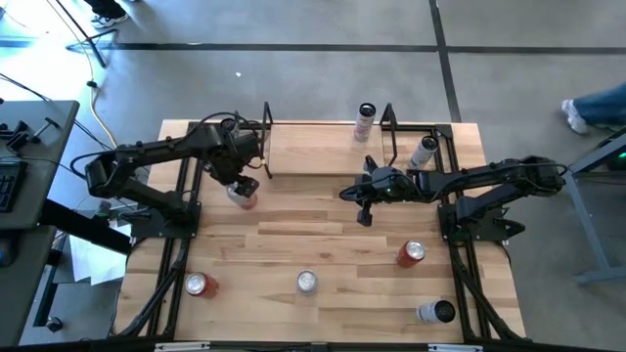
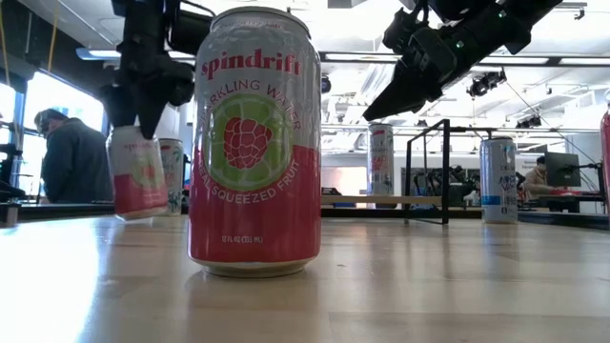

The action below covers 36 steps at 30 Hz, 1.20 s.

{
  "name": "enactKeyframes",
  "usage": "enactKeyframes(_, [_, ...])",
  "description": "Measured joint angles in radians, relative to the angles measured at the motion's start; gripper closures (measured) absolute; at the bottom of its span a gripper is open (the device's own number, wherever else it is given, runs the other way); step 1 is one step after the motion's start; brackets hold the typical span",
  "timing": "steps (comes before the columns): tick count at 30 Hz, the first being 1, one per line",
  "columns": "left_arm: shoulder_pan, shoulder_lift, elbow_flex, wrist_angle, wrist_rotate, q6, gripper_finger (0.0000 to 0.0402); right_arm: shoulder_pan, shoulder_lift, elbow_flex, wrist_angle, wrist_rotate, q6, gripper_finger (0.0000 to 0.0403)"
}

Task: Place canned beverage on shelf
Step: Put the top pink and white soda can on the shelf

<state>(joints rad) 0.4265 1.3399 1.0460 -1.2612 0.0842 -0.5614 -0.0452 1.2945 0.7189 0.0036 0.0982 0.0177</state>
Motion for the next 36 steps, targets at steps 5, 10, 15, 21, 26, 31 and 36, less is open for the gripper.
enactKeyframes(5, [-0.057, 0.000, 0.012, -0.019, 0.003, -0.012, 0.0140, 0.000, 0.000, 0.000, 0.000, 0.000, 0.000, 0.0403])
enactKeyframes(10, [-0.097, 0.040, 0.103, -0.010, 0.000, -0.011, 0.0140, 0.000, 0.000, 0.000, 0.001, 0.000, 0.000, 0.0403])
enactKeyframes(15, [-0.128, 0.143, 0.251, -0.037, -0.008, 0.040, 0.0141, 0.000, 0.000, 0.000, 0.000, 0.000, 0.000, 0.0403])
enactKeyframes(21, [-0.150, 0.324, 0.458, -0.127, -0.032, 0.159, 0.0141, 0.000, 0.000, 0.000, -0.005, 0.000, 0.000, 0.0403])
enactKeyframes(26, [-0.156, 0.483, 0.615, -0.124, -0.049, 0.278, 0.0141, 0.000, 0.000, 0.000, -0.008, 0.000, 0.000, 0.0403])
enactKeyframes(31, [-0.176, 0.620, 0.746, -0.135, -0.052, 0.390, 0.0141, 0.000, 0.000, 0.000, -0.021, 0.000, 0.000, 0.0403])
enactKeyframes(36, [-0.191, 0.709, 0.835, -0.149, -0.087, 0.477, 0.0141, 0.000, 0.000, 0.000, -0.023, -0.001, 0.000, 0.0403])
